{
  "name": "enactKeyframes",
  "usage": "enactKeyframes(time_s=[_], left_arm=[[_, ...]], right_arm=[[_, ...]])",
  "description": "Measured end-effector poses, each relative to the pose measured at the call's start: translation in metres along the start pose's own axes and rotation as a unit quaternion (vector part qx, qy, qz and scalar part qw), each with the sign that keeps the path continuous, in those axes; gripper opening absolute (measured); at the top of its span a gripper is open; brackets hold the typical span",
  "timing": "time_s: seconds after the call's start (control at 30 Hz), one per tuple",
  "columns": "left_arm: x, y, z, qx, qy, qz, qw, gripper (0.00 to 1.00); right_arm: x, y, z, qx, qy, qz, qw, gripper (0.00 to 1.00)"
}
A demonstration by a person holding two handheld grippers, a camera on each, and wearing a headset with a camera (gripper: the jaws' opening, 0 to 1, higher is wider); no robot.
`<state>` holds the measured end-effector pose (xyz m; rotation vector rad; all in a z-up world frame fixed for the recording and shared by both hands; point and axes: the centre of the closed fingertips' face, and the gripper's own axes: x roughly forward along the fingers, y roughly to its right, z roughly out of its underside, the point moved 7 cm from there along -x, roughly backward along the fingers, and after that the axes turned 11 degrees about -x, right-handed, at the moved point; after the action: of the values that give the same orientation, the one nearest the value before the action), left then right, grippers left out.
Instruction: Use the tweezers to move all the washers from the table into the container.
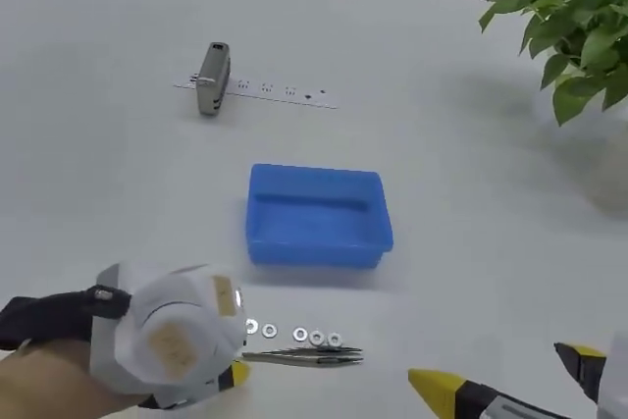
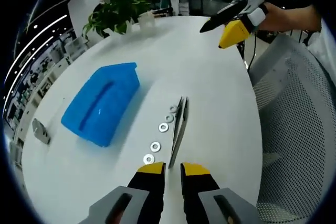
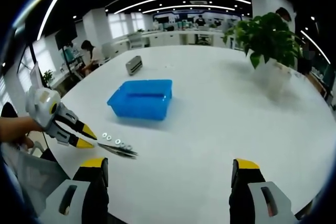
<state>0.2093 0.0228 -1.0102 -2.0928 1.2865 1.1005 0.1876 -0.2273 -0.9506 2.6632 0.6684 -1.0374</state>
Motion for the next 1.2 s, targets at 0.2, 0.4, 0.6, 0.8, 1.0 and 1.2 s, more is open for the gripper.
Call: enactKeyframes(time_s=[0.2,0.4,0.6,0.8,1.0,1.2], left_arm=[[0.010,0.001,0.003,0.006,-0.027,0.017,0.9995,0.04],[0.010,-0.001,-0.001,0.013,-0.023,0.012,0.9996,0.00],[0.009,0.002,-0.001,0.023,-0.027,0.007,0.9993,0.00],[-0.009,0.015,-0.016,0.028,-0.003,0.002,0.9996,0.00],[-0.027,0.027,-0.035,0.032,0.028,-0.002,0.9991,0.00],[-0.036,0.038,-0.053,0.037,0.053,0.006,0.9979,0.00]], right_arm=[[-0.005,0.000,0.001,0.004,0.001,0.002,1.0000,0.97],[-0.009,-0.005,0.000,0.002,0.007,0.000,1.0000,0.96],[-0.012,-0.009,-0.005,-0.006,0.020,-0.003,0.9998,0.96],[-0.016,-0.021,-0.013,-0.021,0.035,-0.018,0.9990,0.95],[-0.024,-0.033,-0.020,-0.032,0.054,-0.028,0.9976,0.94],[-0.030,-0.045,-0.018,-0.042,0.066,-0.048,0.9958,0.90]])
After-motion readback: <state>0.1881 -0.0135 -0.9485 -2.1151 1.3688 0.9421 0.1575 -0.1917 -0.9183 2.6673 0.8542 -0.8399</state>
